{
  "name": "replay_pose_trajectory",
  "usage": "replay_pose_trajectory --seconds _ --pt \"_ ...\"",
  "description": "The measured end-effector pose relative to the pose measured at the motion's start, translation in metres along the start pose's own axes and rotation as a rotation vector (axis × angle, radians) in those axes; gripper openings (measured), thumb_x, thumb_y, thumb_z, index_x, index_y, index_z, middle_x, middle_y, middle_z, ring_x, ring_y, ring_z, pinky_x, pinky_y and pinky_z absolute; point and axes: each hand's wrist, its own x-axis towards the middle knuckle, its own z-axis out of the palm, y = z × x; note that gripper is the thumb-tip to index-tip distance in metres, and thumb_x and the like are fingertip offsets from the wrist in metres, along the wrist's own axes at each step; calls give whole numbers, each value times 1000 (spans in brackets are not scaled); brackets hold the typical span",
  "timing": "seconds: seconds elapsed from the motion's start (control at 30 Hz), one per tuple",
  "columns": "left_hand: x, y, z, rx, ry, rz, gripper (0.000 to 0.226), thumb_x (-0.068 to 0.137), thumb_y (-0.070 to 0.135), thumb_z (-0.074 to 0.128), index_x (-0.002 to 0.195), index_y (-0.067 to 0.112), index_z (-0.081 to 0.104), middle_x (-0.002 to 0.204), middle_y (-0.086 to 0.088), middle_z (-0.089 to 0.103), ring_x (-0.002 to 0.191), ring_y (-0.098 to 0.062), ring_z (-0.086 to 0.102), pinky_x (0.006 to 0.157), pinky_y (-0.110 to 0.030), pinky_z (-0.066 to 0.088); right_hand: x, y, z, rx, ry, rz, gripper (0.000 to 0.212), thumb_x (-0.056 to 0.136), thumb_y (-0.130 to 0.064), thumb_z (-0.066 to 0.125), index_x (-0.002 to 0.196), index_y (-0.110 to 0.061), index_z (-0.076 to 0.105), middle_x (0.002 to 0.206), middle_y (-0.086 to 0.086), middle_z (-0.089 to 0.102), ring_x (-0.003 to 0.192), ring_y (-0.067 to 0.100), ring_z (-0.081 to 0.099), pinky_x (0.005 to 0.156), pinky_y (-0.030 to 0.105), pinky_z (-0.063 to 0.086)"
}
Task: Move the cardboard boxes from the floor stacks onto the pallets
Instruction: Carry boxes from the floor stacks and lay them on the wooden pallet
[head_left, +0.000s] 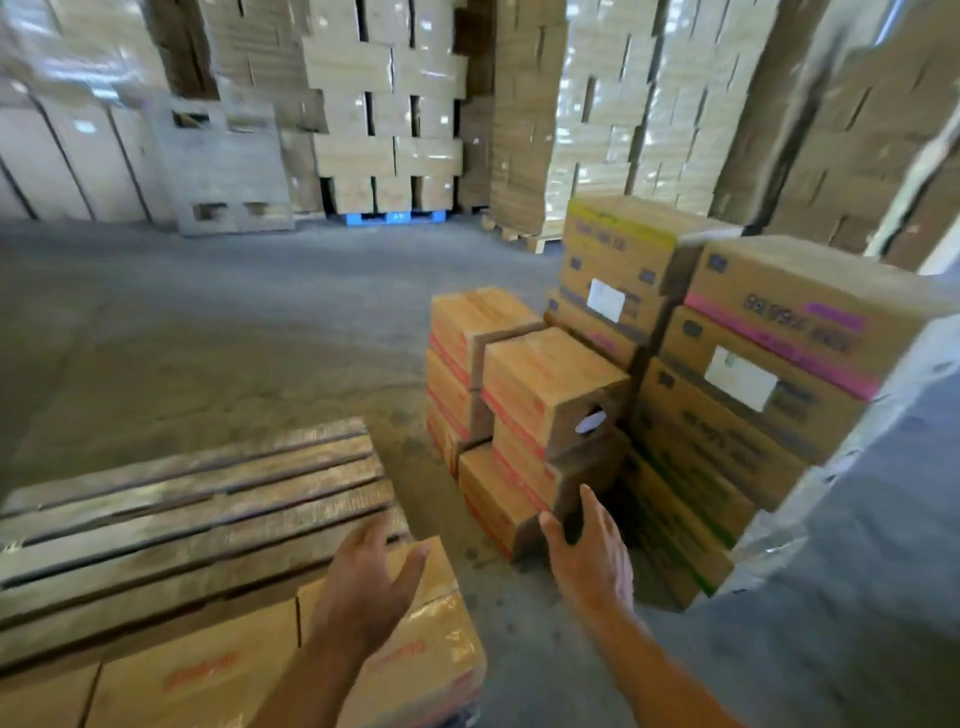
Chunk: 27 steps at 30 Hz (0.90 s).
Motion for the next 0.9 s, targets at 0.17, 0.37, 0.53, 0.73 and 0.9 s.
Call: replay_pose_trajectory --seconds 0.17,0.37,0.53,0.73,0.9 --pt "41 71 -48 -22 34 164 83 92 62 50 153 10 33 155 -13 40 140 -30 40 113 -42 35 32 -34 -45 53 62 -5 74 99 -54 50 159 -23 19 156 3 38 140 27 40 111 42 37" --pt "117 125 -45 13 34 298 80 94 54 56 154 7 29 158 -14 34 143 -31 35 114 -37 30 110 -27 -52 75 105 44 73 96 -54 57 155 -23 26 153 4 41 139 29 40 111 45 37" --pt "215 155 5 -24 15 285 82 93 55 58 153 8 29 156 -13 36 141 -29 36 113 -37 31 216 -3 -31 71 69 92 71 97 -52 56 153 -18 28 152 5 42 139 28 39 108 43 38" --pt "335 202 64 -62 -97 270 81 91 58 57 151 10 32 153 -11 38 139 -25 37 109 -29 27 350 27 8 33 -44 232 92 91 -64 55 161 -23 11 166 0 21 149 27 28 115 44 35" --pt "421 222 90 -53 -112 298 90 78 73 43 144 10 39 143 -10 46 129 -22 44 104 -22 29 430 32 35 25 -111 288 93 93 -58 59 161 -21 7 166 5 20 148 30 29 114 45 35"
